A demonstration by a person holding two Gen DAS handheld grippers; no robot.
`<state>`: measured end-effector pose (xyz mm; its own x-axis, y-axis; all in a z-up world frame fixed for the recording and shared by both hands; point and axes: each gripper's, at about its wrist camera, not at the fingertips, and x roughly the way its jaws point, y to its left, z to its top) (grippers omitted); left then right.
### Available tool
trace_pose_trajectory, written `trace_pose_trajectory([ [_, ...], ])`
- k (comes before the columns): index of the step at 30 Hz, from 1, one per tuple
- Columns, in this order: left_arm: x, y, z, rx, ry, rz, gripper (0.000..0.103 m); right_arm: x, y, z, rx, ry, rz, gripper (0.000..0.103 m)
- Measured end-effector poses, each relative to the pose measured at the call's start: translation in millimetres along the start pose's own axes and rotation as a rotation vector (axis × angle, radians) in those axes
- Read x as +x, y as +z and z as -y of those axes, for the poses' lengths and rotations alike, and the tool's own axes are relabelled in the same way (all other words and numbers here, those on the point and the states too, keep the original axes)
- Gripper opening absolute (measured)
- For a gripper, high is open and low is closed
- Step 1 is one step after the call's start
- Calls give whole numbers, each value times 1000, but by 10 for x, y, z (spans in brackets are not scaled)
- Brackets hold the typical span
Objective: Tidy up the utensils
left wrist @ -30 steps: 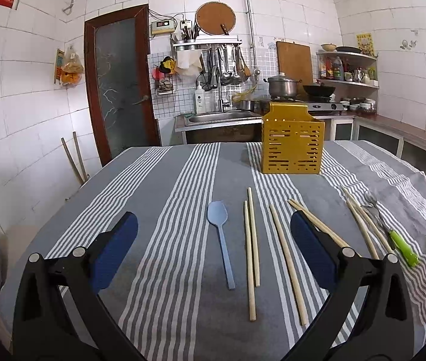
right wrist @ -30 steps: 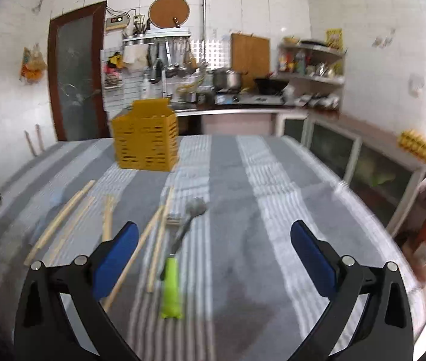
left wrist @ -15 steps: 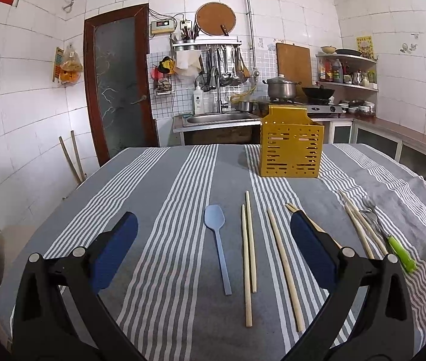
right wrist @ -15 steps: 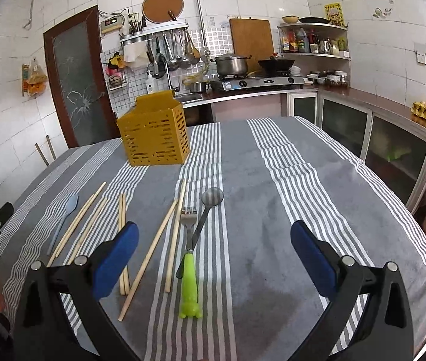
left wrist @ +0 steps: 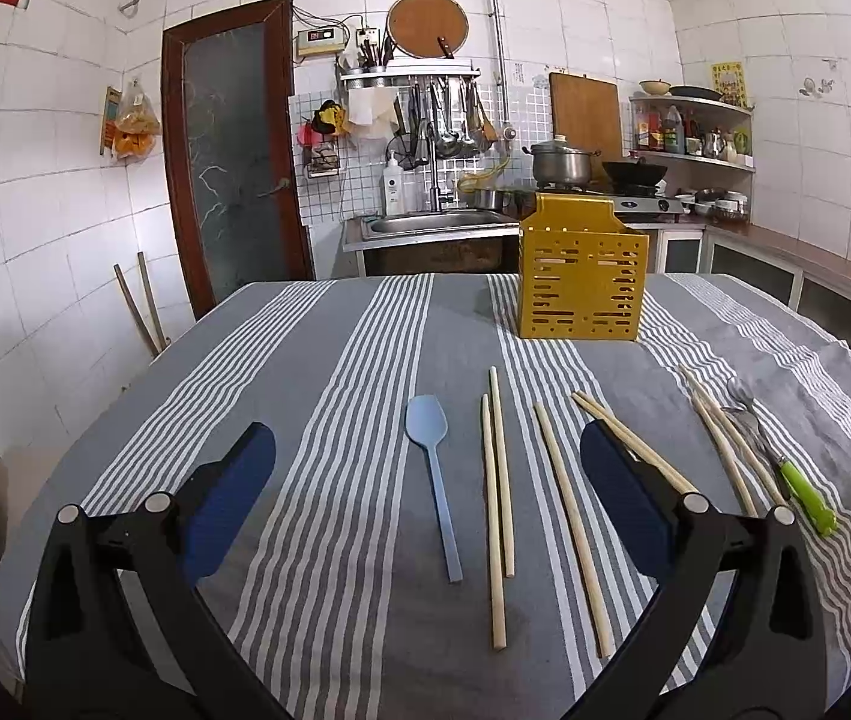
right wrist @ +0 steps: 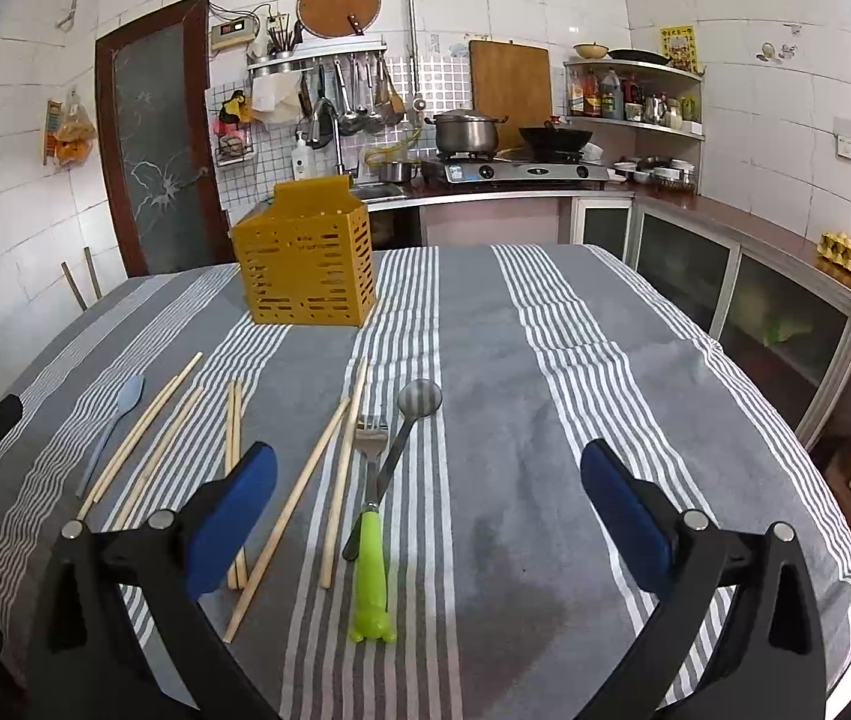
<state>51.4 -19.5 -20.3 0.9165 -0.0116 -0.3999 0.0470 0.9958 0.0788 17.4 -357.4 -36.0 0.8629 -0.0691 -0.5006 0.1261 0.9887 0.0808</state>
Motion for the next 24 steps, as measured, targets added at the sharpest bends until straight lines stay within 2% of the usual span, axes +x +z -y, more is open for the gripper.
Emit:
trace_pose_trajectory([
  [14,75,42,-6,-3,0,-13,98,60,45,14,-3,-18,3,99],
  [24,204,181,87,-5,-66,-53,98,116,137,-66,-14,-8,8,99],
])
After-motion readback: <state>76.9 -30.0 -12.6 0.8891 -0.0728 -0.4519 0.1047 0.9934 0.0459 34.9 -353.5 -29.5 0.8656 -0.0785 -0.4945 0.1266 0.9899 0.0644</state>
